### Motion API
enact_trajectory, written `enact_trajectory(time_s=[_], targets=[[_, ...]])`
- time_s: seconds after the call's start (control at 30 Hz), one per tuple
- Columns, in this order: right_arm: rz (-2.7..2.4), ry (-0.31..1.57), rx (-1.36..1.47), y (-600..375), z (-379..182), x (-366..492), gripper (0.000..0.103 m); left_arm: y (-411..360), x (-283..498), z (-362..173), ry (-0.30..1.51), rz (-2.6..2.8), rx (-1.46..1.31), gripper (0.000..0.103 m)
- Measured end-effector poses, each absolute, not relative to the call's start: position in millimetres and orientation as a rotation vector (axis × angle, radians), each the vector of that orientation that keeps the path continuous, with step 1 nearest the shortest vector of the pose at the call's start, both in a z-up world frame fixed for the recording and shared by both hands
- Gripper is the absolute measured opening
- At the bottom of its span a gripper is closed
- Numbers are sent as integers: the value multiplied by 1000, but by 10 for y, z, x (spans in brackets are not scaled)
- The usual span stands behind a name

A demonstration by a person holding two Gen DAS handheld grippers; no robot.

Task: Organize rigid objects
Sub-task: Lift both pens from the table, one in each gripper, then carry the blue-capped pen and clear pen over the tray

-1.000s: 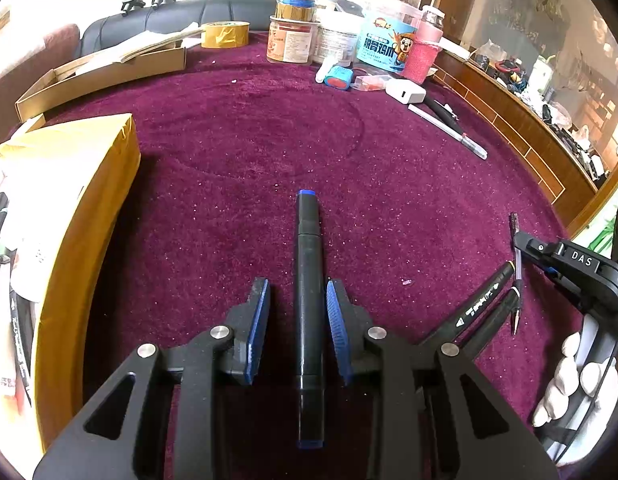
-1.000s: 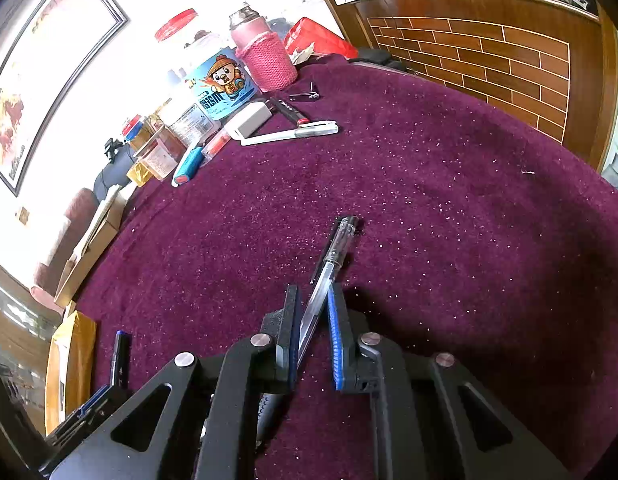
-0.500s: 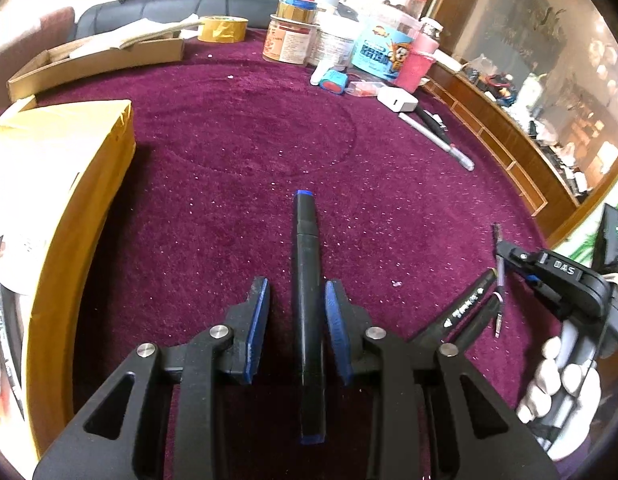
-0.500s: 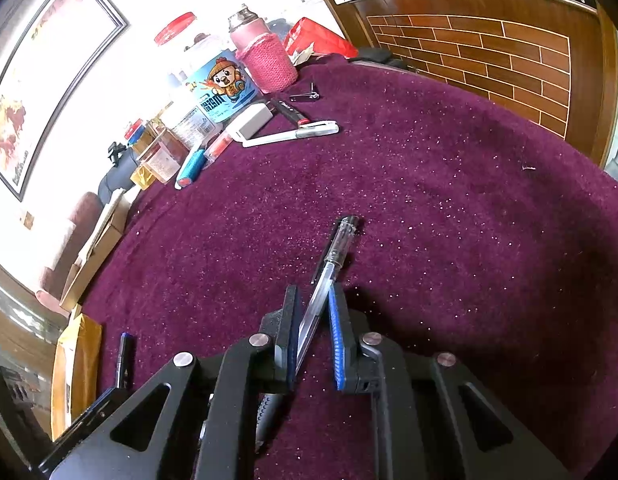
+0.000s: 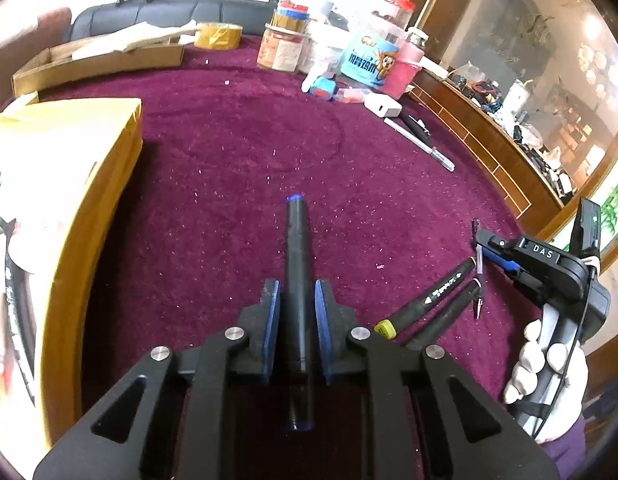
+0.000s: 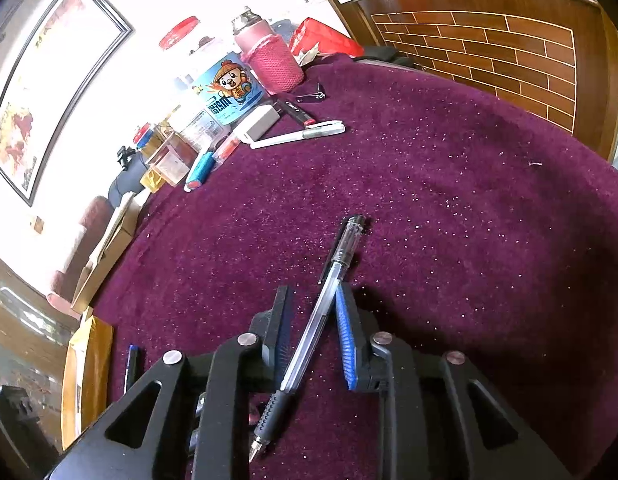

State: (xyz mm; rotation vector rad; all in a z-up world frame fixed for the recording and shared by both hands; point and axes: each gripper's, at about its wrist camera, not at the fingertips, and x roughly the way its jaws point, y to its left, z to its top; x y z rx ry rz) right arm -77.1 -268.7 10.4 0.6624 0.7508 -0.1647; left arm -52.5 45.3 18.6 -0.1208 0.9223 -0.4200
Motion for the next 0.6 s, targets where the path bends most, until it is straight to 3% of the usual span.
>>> enact_trajectory(time_s=[0.03, 0.1, 0.27, 0.33, 0.37, 0.5, 0.6], targets=[[-165, 751, 662, -2683, 104, -769, 20, 433, -524, 185, 923, -410, -98, 20], [-165, 751, 662, -2684, 103, -773, 20, 387, -503, 135, 943, -396, -72, 44], [-177, 808, 528, -2524, 177, -701, 27, 121, -508, 96, 951, -373, 106, 52], [-197, 856, 425, -2397, 214, -668, 27, 96, -519, 98, 942, -389, 128, 30], [-212, 882, 359, -2312, 227, -661, 27, 116, -521, 99, 944, -414, 111, 12], [-269, 931, 157, -2067, 226, -618, 26, 271, -535, 102, 964, -457, 13, 12], [-266, 942, 120, -1995, 236, -590, 14, 361, -597, 155, 956, -479, -53, 12]])
